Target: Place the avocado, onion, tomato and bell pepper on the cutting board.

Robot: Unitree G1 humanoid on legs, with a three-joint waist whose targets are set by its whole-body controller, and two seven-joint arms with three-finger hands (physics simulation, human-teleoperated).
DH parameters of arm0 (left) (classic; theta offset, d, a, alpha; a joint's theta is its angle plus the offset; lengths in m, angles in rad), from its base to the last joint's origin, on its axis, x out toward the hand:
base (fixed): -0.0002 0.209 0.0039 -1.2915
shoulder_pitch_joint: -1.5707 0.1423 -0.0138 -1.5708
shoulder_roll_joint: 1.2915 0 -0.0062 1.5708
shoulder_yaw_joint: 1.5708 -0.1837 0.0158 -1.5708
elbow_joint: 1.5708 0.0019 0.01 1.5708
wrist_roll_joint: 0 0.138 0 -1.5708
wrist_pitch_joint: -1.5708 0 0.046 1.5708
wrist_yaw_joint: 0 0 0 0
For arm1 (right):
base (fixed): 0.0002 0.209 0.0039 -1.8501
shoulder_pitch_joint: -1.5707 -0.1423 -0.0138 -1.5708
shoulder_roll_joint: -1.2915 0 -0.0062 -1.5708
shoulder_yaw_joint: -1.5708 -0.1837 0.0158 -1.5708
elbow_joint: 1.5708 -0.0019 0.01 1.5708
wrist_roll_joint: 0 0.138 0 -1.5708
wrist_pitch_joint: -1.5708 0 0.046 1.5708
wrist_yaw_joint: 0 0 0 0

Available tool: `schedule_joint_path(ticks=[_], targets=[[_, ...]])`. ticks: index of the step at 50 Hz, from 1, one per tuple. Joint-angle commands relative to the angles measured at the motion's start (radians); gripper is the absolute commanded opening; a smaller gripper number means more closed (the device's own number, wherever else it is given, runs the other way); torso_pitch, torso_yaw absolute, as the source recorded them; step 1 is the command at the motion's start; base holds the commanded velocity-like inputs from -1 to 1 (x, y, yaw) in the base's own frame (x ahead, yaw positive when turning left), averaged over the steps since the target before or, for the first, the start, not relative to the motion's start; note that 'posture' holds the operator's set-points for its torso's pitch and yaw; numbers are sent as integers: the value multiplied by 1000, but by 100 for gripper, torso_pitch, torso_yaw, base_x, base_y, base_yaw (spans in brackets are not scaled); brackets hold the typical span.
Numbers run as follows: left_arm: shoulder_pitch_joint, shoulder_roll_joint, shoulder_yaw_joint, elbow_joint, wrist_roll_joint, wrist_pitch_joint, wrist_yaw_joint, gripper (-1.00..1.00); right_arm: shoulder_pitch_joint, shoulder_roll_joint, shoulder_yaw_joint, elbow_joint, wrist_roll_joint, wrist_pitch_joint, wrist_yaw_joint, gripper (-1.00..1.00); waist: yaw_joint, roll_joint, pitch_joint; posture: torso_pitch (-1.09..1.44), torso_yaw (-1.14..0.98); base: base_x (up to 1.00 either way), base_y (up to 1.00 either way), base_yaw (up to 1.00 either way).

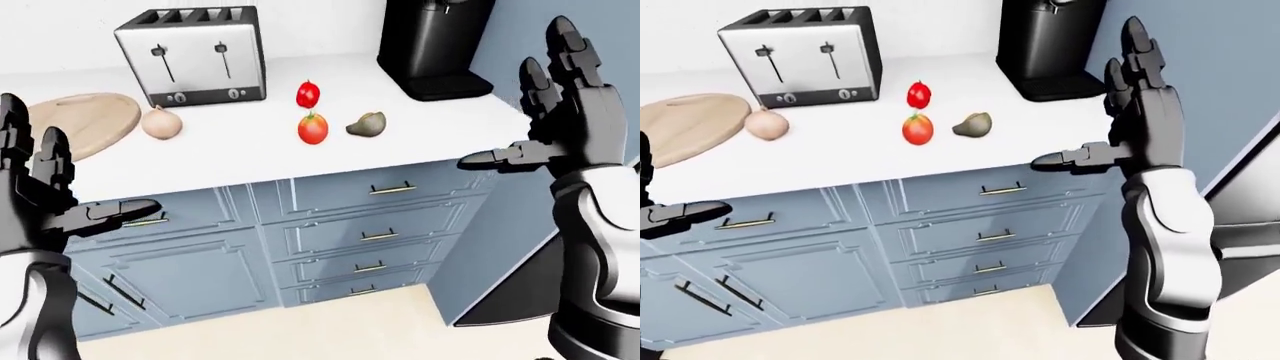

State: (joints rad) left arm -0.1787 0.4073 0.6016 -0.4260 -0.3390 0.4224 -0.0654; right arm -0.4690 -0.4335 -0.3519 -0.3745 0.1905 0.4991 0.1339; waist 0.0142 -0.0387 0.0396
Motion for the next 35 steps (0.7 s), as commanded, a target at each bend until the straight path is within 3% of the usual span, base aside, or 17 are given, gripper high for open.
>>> schedule_joint_path(ticks=[1,3,5,10,12,14,15,17,20,23,25,27,28,29,30,32,35], targets=[[-18,13,4,-32,-5,-22,-1,100,-18,-14,-15,-19,-2,-21,-3,100,-3,-20,-23,0,0,14,0,0],[-18,13,4,-28,-4,-25,-3,100,-19,-15,-17,-19,-2,-20,-4,100,-13,-1,-15,0,0,13,0,0],[-17,14,6,-30,-5,-25,-3,100,-16,-14,-15,-26,-2,-17,-3,100,-15,-2,-13,0,0,14,0,0],[-16,12,3,-31,-3,-26,-3,100,-15,-14,-17,-27,-1,-18,-1,100,-18,43,-3,0,0,14,0,0],[-17,12,2,-31,-3,-25,-2,100,-17,-16,-19,-28,0,-14,0,100,-22,74,-3,0,0,14,0,0],[-16,11,3,-37,-4,-22,-2,100,-20,-19,-21,-34,2,-7,0,100,-25,136,-23,0,0,14,0,0],[-14,9,2,-38,-3,-24,-2,100,-15,-17,-19,-36,1,-10,0,100,-14,98,-17,0,0,14,0,0],[-15,10,3,-39,-4,-21,-2,100,-15,-17,-21,-38,2,-8,1,100,-13,110,-10,0,0,14,0,0],[-16,10,2,-38,-3,-22,-2,100,-16,-16,-19,-38,1,-7,0,100,-9,86,-17,0,0,14,0,0],[-14,10,4,-45,-5,-17,-1,100,-15,-18,-22,-43,3,-4,2,100,-6,56,-8,0,0,14,0,0],[-14,10,6,-45,-6,-16,-2,100,-15,-17,-20,-44,2,-4,1,100,-3,23,-10,0,0,14,0,0],[-14,9,5,-39,-4,-20,-3,100,-15,-17,-19,-39,1,-7,2,100,-4,-41,-28,0,0,14,0,0],[-14,10,5,-39,-4,-20,-3,100,-17,-17,-20,-40,1,-6,2,100,-14,11,-17,0,0,14,0,0],[-15,9,4,-37,-3,-22,-3,100,-18,-18,-20,-40,1,-4,2,100,-10,-10,-15,0,0,14,0,0],[-14,8,3,-37,-2,-22,-3,100,-19,-19,-19,-41,2,-3,2,100,-16,-8,-16,0,0,14,0,0],[-14,8,3,-39,-3,-20,-3,100,-21,-19,-19,-41,2,-2,2,100,-16,6,-19,0,0,14,0,0],[-15,8,0,-38,-2,-21,-3,100,-26,-20,-15,-37,-1,-2,2,100,-17,37,-4,0,0,13,0,0]])
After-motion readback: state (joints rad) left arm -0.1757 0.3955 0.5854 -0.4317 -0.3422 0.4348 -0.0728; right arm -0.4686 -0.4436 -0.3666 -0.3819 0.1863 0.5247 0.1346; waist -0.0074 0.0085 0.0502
